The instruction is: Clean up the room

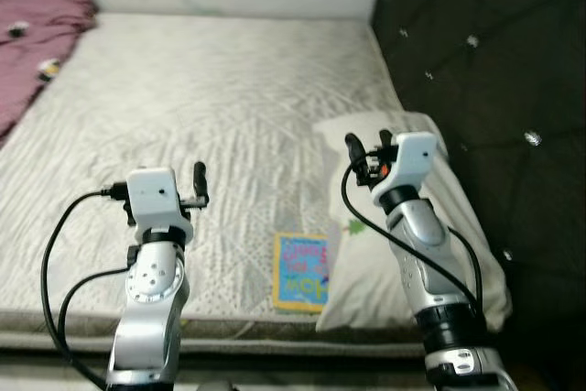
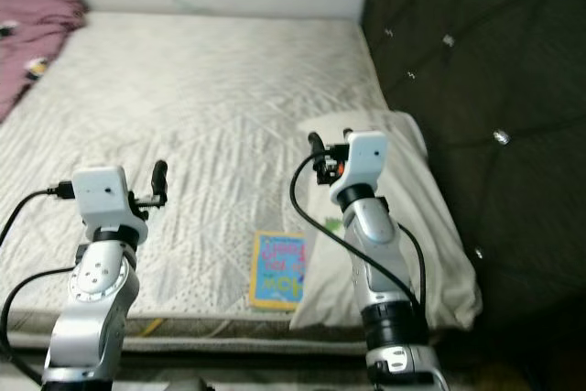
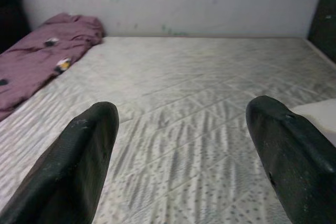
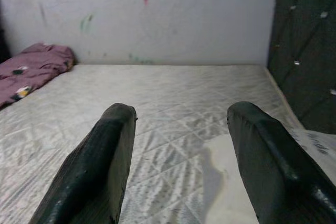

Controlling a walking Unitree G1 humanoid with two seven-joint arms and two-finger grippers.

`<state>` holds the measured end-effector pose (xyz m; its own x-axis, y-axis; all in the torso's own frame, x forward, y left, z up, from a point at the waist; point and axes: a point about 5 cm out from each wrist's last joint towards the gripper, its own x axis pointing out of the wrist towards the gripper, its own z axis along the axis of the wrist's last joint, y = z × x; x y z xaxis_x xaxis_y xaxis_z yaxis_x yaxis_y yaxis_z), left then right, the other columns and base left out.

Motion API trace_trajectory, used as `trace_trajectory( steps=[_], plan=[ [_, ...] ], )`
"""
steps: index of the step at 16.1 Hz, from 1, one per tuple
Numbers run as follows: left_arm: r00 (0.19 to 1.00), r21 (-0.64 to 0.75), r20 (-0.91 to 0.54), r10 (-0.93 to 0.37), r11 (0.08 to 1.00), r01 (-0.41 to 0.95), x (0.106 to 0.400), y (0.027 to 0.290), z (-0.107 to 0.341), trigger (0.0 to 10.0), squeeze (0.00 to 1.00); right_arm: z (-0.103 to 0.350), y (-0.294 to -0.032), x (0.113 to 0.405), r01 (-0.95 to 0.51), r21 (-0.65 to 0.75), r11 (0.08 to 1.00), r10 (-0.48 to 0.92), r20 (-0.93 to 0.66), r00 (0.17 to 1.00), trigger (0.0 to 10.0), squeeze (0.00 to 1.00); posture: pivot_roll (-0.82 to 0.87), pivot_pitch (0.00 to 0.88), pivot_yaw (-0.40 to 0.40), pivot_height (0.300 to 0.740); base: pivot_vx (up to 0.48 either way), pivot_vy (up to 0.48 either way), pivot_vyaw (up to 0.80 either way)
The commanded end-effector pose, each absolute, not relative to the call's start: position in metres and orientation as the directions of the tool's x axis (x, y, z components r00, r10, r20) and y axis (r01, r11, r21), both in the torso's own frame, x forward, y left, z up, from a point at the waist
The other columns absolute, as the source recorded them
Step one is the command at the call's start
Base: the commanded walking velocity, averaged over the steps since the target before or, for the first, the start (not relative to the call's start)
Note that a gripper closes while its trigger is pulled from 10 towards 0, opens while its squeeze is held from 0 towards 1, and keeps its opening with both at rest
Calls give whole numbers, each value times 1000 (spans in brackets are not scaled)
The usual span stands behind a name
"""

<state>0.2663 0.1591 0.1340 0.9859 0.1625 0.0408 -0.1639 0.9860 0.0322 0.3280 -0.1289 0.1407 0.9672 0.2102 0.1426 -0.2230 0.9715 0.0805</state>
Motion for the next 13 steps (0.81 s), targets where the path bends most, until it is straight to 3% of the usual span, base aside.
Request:
trace_trajectory(
  steps=[1,3,13],
  plan=[
    [987,31,16,159,987,-159,266,160,129,10000,0,135,-131,325,-209,82,974,198,130,972,10000,0,-10,0,-10,740,0,0,0],
    [990,29,7,142,989,-142,266,158,127,10000,0,131,-131,324,-187,71,980,179,106,978,10000,0,-13,0,-9,740,0,184,0],
    [991,-32,-22,135,990,-135,267,156,123,10000,0,132,-132,326,-189,55,980,182,108,977,10000,0,-15,0,-20,740,0,480,0]
  ],
)
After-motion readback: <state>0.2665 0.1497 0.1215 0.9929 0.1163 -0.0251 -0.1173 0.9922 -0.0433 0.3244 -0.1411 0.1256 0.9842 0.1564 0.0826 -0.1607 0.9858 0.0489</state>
